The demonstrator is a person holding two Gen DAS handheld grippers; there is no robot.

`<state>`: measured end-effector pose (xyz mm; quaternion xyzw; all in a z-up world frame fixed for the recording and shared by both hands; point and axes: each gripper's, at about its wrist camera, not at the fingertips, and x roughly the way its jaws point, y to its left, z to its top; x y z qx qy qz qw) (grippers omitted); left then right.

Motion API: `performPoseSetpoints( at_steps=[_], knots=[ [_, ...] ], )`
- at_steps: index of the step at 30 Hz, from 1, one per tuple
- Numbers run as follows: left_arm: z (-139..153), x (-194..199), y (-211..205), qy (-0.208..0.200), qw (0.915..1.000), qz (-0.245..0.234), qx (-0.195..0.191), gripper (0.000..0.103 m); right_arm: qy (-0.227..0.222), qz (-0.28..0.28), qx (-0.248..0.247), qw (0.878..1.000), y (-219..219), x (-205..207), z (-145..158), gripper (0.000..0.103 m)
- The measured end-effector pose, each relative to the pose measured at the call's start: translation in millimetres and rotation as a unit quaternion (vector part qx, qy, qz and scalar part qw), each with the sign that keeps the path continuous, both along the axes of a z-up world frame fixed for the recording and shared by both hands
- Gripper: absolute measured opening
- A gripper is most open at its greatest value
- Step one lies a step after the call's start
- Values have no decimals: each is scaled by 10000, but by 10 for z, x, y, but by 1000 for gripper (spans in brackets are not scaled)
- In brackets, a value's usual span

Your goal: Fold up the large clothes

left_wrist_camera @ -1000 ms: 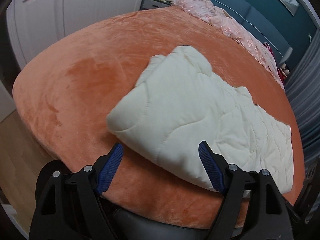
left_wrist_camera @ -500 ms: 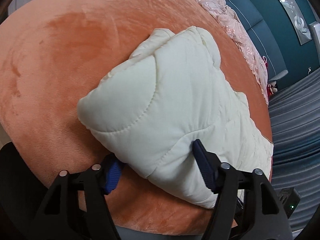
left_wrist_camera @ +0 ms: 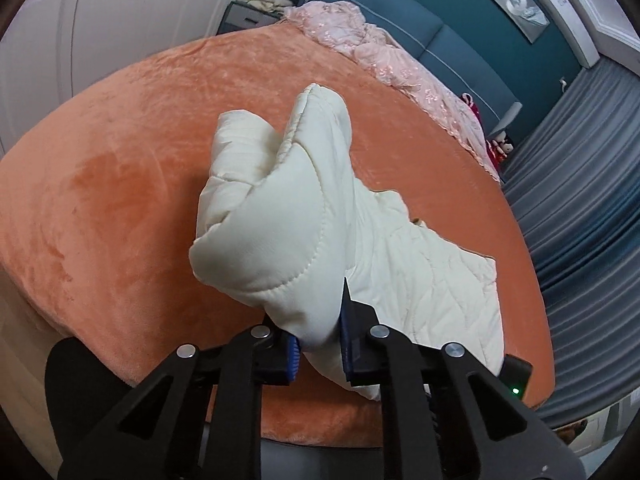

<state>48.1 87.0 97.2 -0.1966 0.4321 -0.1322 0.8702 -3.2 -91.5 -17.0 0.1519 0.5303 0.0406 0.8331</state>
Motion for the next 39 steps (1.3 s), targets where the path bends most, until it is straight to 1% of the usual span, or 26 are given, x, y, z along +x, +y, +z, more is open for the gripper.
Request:
performPoseSetpoints(
  at_steps=[3,6,8,9,11,12,14,16,19,21,23,24,26,28,30,31,32,33,34,35,37,39],
  knots=[
    [317,-113,-163,-443,9982,-336,242,13,-29,141,222,9996,102,8,-5,5],
    [549,-180,-433,-836,9923,-711,575,12,-112,244,522,9983,177,15,9,4],
    [611,-179,-623,-947,9895,-931,573,12,-157,211,564,9981,138,-22,64,5],
    [632,-176,-724,-999,9876,-1058,588,12,-156,184,671,9975,68,-59,98,5],
    [652,-187,-984,-1081,9828,-1345,660,13,-162,47,850,9962,-137,-172,176,5],
    [651,-178,-1110,-1080,9807,-1486,664,13,-184,-49,825,9964,-263,-251,226,5],
    [589,-176,-1393,-1003,9760,-1812,674,13,-216,-253,731,9968,-544,-431,314,10],
    [480,-202,-1642,-866,9714,-2101,684,13,-215,-514,607,9966,-837,-619,383,12],
    [242,-209,-2019,-548,9651,-2463,696,13,-202,-949,554,9937,-1255,-863,457,12],
    [6,-206,-2263,-259,9597,-2681,803,13,-230,-1171,466,9918,-1480,-978,508,12],
    [-234,-232,-2486,44,9539,-2840,966,13,-247,-1372,250,9899,-1692,-1055,544,13],
    [-335,-240,-2559,124,9523,-2853,1072,13,-251,-1468,169,9887,-1771,-1127,566,13],
    [-455,-284,-2658,194,9500,-2850,1262,14,-261,-1682,182,9852,-1933,-1237,615,13],
    [-481,-318,-2683,237,9498,-2816,1345,15,-310,-1829,263,9823,-2035,-1302,664,14],
    [-387,-353,-2626,149,9511,-2758,1386,18,-397,-1877,281,9810,-2083,-1344,750,15],
    [-326,-404,-2606,67,9514,-2757,1371,23,-439,-1868,288,9810,-2039,-1358,783,15],
    [-255,-441,-2542,-16,9527,-2749,1295,33,-497,-1843,300,9812,-1982,-1373,826,16],
    [-158,-473,-2436,-71,9548,-2732,1171,40,-567,-1801,315,9815,-1982,-1396,872,16],
    [-78,-497,-2337,-106,9577,-2677,1054,57,-644,-1748,318,9820,-1983,-1396,926,19],
    [23,-524,-2243,-172,9619,-2575,902,65,-724,-1694,329,9823,-2030,-1376,956,27],
    [197,-563,-1992,-249,9680,-2416,635,65,-931,-1571,343,9826,-1920,-1306,1054,37],
    [313,-549,-1777,-317,9750,-2130,556,65,-1104,-1379,389,9835,-1825,-1222,1158,41]
  ],
)
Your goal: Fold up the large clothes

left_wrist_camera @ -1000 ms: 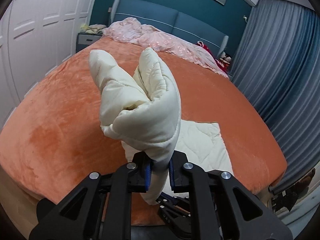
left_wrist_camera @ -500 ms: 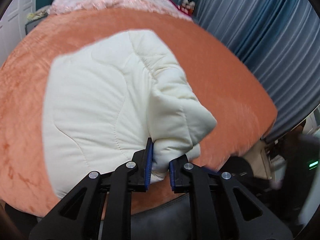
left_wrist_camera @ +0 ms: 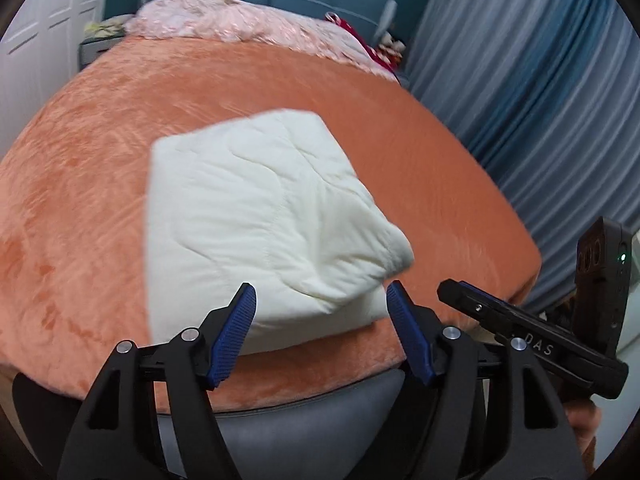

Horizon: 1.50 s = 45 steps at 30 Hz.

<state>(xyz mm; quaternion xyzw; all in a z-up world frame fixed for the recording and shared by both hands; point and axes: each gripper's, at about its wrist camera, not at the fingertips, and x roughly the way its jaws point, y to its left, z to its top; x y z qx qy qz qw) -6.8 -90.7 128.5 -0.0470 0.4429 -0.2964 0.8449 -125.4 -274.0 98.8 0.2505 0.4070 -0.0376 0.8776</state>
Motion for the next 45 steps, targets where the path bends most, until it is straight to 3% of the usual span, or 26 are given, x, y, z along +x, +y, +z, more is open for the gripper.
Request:
performPoseSetpoints(
  at_steps=[2,5,8,9,11,14,27,45],
  knots=[
    [49,120,169,-35,9988,454,194,65,-148,218,-22,9996,88,105,64,51],
    [-16,448,267,87,9930,999,621,65,-178,357,-239,9989,177,347,118,54],
    [-94,648,291,158,9890,1242,785,64,96,232,-305,9992,232,561,83,54],
    [-118,683,272,153,9884,1247,851,64,240,231,-227,9992,225,637,33,52],
    [-155,734,258,220,9876,1231,950,64,412,325,-80,9986,233,690,-10,20],
    [-229,715,192,322,9877,1106,1055,64,431,318,-186,9984,203,594,-43,12],
    [-596,499,-328,528,9844,517,1594,63,1078,-128,-313,9936,-97,218,-556,9],
    [-1068,538,-619,406,9661,514,2497,70,1753,157,-244,9841,-45,621,-1119,10]
  ],
)
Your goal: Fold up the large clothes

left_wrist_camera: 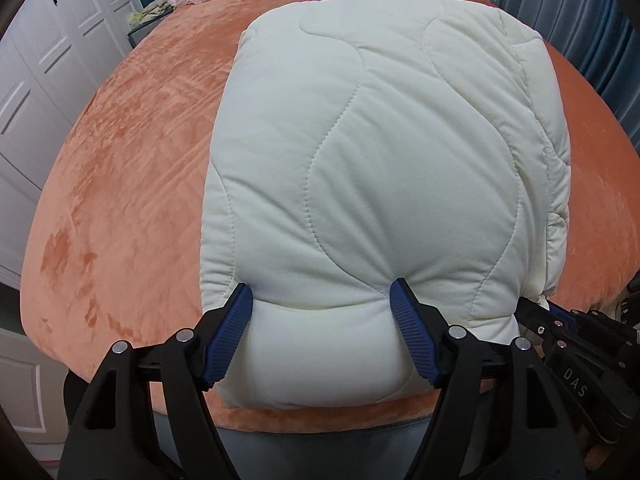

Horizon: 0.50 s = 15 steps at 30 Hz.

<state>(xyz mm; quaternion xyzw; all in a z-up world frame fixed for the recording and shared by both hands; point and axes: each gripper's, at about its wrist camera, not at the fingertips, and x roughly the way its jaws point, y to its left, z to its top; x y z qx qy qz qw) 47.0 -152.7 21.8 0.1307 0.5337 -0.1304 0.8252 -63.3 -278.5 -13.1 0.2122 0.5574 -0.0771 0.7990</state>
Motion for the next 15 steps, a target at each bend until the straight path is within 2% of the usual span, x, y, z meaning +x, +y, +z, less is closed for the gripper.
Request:
performPoseSetpoints(
  at_steps=[15],
  knots=[
    [-158,68,-146,-193,9994,-10,271,73,108,206,-135,9996,204,208,-111,9]
  ],
)
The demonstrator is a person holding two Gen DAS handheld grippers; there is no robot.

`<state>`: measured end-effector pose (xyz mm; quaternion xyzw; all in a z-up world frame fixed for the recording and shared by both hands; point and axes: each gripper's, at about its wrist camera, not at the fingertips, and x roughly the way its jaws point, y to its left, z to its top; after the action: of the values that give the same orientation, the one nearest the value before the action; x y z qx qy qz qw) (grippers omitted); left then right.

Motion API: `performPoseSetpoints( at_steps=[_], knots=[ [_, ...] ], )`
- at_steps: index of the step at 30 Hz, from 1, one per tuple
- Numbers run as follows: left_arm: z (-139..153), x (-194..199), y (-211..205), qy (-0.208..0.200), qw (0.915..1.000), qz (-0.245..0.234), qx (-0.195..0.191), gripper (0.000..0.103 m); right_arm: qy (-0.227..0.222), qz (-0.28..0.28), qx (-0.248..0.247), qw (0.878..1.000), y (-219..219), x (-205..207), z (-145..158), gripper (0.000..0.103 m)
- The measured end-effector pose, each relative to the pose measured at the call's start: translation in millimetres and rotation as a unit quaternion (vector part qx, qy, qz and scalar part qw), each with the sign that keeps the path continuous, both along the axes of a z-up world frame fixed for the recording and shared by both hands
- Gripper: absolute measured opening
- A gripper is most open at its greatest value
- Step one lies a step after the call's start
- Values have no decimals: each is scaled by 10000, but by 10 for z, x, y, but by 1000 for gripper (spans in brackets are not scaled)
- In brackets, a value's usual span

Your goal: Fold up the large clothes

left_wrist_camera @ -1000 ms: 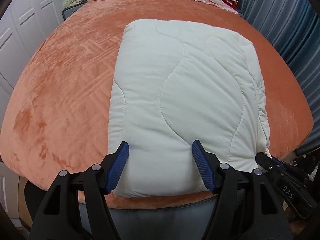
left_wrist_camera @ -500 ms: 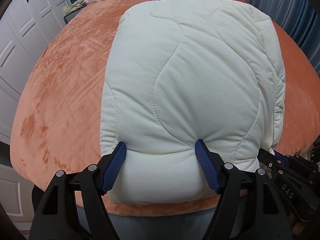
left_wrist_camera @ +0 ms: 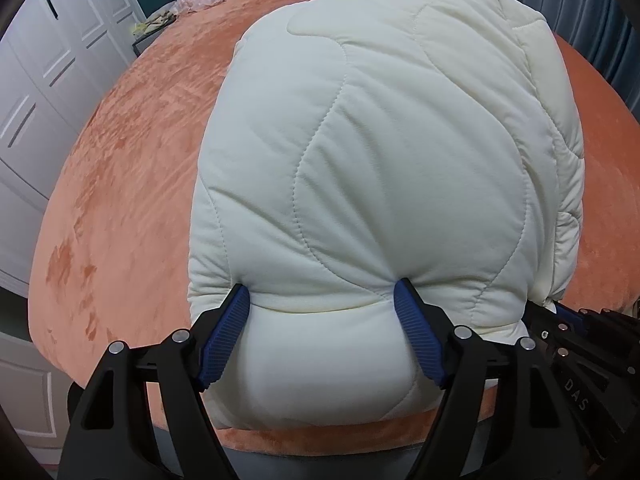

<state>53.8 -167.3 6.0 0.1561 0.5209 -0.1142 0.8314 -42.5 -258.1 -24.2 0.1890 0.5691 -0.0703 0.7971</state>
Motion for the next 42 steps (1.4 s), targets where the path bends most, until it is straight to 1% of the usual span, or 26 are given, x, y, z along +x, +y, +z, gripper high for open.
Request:
performPoseSetpoints(
  at_steps=[3,5,7,9,10,11,12,14,15,16,17,18,20,21,23,25,28,30,31,32,33,34,36,38,40,42],
  knots=[
    [-6,5,-6,-8,10000,3,0,73,-16,-12,134,9999,-60,5,-3,9],
    [-2,10,2,2,10000,3,-33,73,-106,-50,397,9991,-150,-37,7,10],
    [73,18,42,95,9997,-3,-211,73,-212,-243,856,9958,-282,-123,75,12],
    [240,65,157,253,9980,2,-577,73,-299,-529,1253,9903,-405,-256,225,17],
    [340,104,232,280,9969,35,-739,71,-392,-680,1346,9878,-463,-335,341,22],
    [452,155,306,237,9959,94,-865,71,-491,-821,1350,9862,-513,-400,465,33],
    [578,217,374,122,9954,150,-938,71,-598,-938,1277,9856,-553,-445,593,35],
    [805,394,458,-119,9951,218,-960,71,-811,-1140,820,9868,-617,-450,875,35],
    [908,500,467,-229,9948,233,-968,71,-948,-1223,567,9863,-650,-395,1026,37],
    [1010,617,458,-337,9941,250,-1002,71,-1160,-1233,540,9841,-682,-306,1151,43],
    [1095,731,433,-430,9934,283,-1022,71,-1330,-1207,668,9815,-707,-182,1238,51],
    [1164,841,386,-499,9930,284,-1037,71,-1438,-1200,816,9789,-754,-47,1294,51],
    [1236,1029,272,-644,9924,320,-994,71,-1648,-1180,1071,9734,-763,258,1348,53],
    [1234,1128,217,-655,9926,327,-967,71,-1726,-1179,1137,9713,-768,431,1348,55],
    [1188,1294,138,-576,9928,386,-978,71,-1719,-1339,1146,9692,-753,736,1272,57],
    [1089,1449,85,-412,9926,484,-1036,71,-1640,-1559,1185,9668,-767,985,1139,57],
    [918,1593,7,-218,9932,566,-998,71,-1316,-1895,1322,9640,-776,1249,902,57],
    [838,1630,-45,-148,9936,538,-977,71,-1165,-1862,1706,9606,-793,1349,720,27],
    [811,1631,-71,-118,9937,507,-987,71,-1199,-1884,1839,9572,-804,1334,686,16],
    [797,1626,-97,-98,9937,462,-1018,71,-1340,-1940,1817,9547,-844,1274,685,13],
    [786,1621,-129,-73,9936,406,-1047,71,-1502,-1952,1667,9548,-845,1204,738,12],
    [769,1603,-167,-54,9936,335,-1075,71,-1616,-1966,1407,9568,-838,1137,794,12],
    [706,1561,-289,-28,9945,164,-1033,71,-1671,-2030,866,9609,-825,1040,837,11],
    [601,1530,-429,-15,9959,49,-900,71,-1583,-2109,508,9633,-847,972,771,11],
    [467,1509,-545,41,9968,-1,-802,71,-1360,-2074,250,9684,-876,970,616,11],
    [357,1493,-599,76,9969,14,-781,71,-1203,-2073,313,9703,-951,958,455,10]
  ],
)
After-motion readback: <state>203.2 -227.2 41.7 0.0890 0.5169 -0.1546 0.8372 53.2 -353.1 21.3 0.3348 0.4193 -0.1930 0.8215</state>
